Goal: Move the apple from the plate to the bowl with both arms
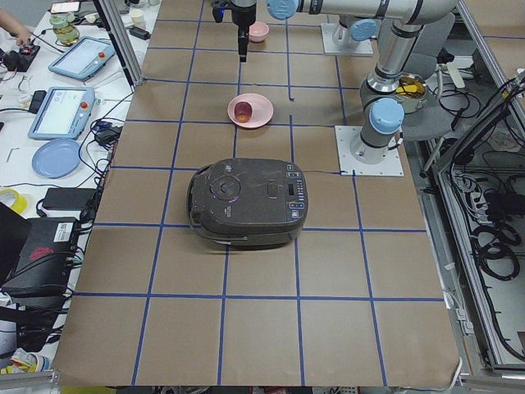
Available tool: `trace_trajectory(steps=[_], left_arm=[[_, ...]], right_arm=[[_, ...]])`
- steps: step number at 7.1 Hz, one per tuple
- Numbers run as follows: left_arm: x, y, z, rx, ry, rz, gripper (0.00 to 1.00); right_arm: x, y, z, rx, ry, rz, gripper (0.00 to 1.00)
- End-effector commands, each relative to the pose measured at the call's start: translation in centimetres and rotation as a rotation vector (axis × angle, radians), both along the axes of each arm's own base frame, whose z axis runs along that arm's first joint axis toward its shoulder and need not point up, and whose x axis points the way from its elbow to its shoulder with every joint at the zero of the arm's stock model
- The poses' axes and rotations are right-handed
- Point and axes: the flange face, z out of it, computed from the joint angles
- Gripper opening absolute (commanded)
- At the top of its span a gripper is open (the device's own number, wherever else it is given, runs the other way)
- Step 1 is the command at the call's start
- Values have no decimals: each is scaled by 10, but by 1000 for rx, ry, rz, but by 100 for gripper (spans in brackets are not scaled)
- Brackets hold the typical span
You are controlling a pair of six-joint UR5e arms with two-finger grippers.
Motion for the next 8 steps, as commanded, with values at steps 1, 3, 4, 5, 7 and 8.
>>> trace_trajectory(steps=[1, 3, 4, 5, 7, 8], left_arm=[[0, -2, -1, -6, 1, 0, 100], [1, -3, -6, -3, 1, 1, 100], [0, -6, -16, 15, -1, 1, 100], [0, -12, -30, 17, -2, -2, 100], [-1, -30, -90, -21, 2, 14, 99], [0, -25, -130, -3, -1, 8, 99]], right_arm=[[0, 0, 0, 1, 0, 0, 100], [-7, -4, -5, 9, 2, -4, 100], [-23, -10, -16, 27, 3, -21, 100], [-56, -13, -39, 69, -3, -67, 100], [-127, -20, -88, 103, -17, -86, 100], [-161, -19, -131, 96, -24, -103, 100]])
